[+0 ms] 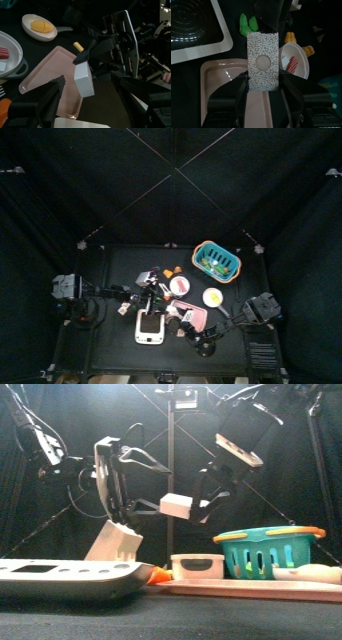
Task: Place rice on plate
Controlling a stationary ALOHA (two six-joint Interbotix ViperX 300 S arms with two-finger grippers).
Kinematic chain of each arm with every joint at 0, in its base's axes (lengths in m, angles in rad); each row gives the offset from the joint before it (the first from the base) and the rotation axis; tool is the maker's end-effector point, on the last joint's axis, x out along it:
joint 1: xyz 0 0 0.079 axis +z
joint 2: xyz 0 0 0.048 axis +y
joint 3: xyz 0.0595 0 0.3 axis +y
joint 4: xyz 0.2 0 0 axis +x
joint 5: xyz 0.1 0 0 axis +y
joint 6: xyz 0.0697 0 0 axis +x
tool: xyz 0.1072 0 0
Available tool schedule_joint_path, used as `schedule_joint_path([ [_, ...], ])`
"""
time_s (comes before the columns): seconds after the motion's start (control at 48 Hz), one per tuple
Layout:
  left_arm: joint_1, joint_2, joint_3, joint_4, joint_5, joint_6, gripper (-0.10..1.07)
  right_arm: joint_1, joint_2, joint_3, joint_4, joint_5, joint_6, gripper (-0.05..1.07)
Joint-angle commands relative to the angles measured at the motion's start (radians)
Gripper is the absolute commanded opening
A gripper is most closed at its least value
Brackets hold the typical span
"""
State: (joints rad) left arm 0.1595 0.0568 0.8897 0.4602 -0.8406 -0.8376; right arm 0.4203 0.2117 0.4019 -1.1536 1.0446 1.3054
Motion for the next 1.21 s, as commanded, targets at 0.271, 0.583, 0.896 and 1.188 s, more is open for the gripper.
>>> schedule_joint_path([
  [0.271,0.0,-0.054,0.031,-0.003,-0.003,0.143,1.04,0.0,-0.095,-0.009,0.092,-0.009,0.02,0.63],
  [0.583,-0.006,-0.184,0.132,-0.003,-0.003,0.284,1.04,-0.028,-0.184,0.014,0.158,-0.179,0.083,0.63],
  [0.896,-0.006,-0.216,0.167,-0.032,-0.002,0.336,1.04,-0.121,-0.21,0.166,0.259,-0.41,0.183,0.63],
  [1.188,-0.006,-0.209,0.167,-0.032,-0.002,0.339,1.04,-0.156,-0.207,0.278,0.296,-0.457,0.204,0.65],
])
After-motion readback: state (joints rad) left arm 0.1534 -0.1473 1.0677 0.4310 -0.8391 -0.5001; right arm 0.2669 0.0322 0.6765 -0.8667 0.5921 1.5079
